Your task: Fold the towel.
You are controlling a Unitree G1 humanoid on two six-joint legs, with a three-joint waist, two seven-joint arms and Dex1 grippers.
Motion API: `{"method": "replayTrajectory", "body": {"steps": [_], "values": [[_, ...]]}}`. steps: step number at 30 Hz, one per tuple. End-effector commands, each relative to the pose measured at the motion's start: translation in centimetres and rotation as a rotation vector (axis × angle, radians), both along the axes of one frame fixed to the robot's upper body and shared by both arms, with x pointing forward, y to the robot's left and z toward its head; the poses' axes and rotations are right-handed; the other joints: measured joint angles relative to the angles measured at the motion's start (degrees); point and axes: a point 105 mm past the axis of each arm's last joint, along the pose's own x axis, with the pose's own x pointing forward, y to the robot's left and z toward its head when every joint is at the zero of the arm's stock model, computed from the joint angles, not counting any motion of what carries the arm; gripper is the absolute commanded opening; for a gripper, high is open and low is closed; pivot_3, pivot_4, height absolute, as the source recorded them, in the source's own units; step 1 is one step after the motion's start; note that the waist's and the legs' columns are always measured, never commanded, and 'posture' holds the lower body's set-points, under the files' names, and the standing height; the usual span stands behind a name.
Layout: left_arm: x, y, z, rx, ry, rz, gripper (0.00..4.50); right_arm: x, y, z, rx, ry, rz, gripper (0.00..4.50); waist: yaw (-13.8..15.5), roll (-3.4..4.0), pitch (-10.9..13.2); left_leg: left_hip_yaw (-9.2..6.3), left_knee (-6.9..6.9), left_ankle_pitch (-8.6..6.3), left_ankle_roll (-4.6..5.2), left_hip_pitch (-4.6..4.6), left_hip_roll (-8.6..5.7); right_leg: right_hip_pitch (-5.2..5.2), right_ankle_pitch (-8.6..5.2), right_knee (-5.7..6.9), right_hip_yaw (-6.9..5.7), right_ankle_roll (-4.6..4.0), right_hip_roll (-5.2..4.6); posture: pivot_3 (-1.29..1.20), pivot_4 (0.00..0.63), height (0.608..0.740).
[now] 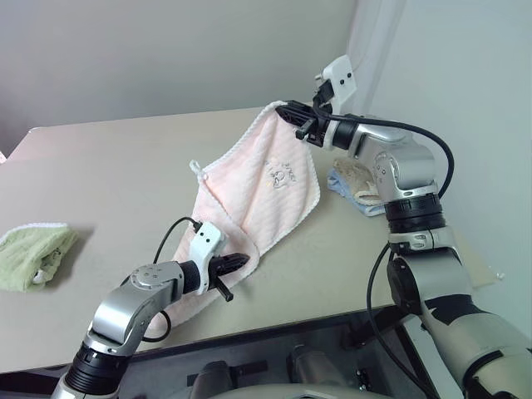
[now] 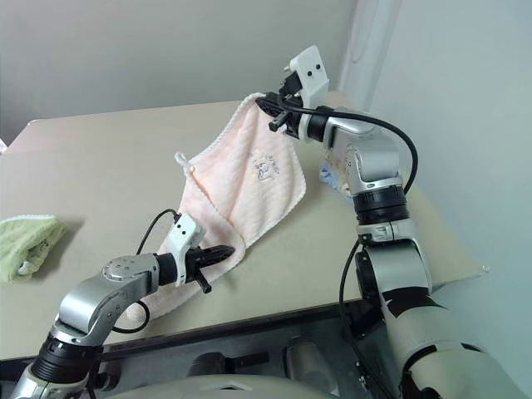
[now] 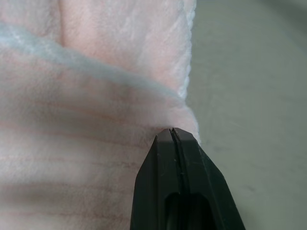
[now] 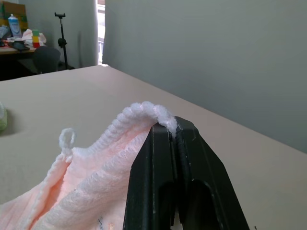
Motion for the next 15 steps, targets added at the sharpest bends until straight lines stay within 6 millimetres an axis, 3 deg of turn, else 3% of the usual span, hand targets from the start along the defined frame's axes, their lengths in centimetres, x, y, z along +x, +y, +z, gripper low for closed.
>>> {"method": "replayTrajectory", "body": {"steps": [1,8,15], "values": [[-0.5,0.1,2.1,-0.014,-0.085,-0.065,0.58,-0.6,0.0,1.9,0.02,-0.07,0.011,0.0,0.0,0.0,0.0,0.0,-0.01,0.0,0.0,0.0,0.0,0.0,0.0,0.0,0.0,0.0,0.0,0.0,0.0,0.74],[0.0,0.7,0.8,0.131,-0.162,-0.095,3.02,-0.6,0.0,1.4,0.018,-0.061,0.01,0.0,0.0,0.01,0.0,0.0,0.0,0.0,0.0,0.01,0.0,0.0,0.0,-0.01,0.0,0.0,0.0,0.0,0.0,0.74],[1.6,0.2,-1.3,0.293,-0.269,-0.154,3.02,-0.7,-0.2,1.1,0.016,-0.057,0.002,0.0,0.1,0.01,0.0,0.0,-0.01,0.0,0.0,0.0,-0.01,0.0,0.0,-0.02,0.0,0.0,0.0,0.0,0.0,0.74]]}}
